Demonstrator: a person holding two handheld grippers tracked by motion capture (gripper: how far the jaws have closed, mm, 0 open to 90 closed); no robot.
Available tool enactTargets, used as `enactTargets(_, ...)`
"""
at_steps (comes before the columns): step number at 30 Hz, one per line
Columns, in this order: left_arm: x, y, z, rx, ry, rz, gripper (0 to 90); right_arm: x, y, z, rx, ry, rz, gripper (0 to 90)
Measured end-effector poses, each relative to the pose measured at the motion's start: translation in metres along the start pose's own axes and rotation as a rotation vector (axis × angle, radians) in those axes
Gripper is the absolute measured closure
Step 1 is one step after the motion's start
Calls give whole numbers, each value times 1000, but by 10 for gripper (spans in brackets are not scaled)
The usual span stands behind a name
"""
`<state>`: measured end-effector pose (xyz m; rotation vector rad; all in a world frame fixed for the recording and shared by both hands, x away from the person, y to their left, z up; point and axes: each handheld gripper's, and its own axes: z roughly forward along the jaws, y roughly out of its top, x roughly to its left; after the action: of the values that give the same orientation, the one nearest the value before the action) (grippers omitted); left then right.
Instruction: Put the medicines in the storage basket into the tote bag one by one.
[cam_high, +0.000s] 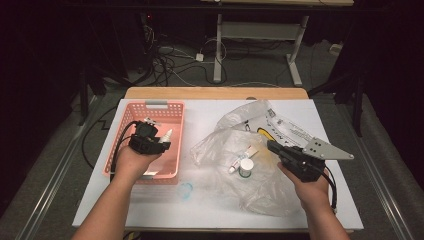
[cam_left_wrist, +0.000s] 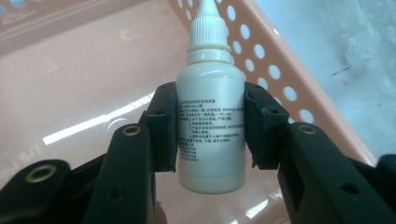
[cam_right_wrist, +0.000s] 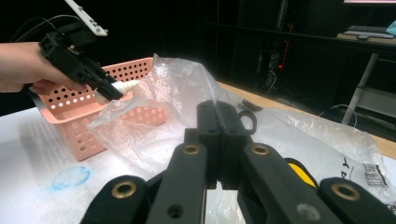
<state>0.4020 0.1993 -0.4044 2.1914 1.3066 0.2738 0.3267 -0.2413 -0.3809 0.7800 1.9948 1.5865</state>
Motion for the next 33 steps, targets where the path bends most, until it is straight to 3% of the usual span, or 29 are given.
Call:
enactTargets(11,-11,-25,-21,-129,-13,19,584,2,-2,2,8,5,-2,900)
enactTargets(24,-23,-53,-20,-234,-36,26,583,3,-1,2,7,7,-8,900)
enactTargets(33,-29,-58,-21,-274,-55,44,583,2,-3,5,15,4,-7,900)
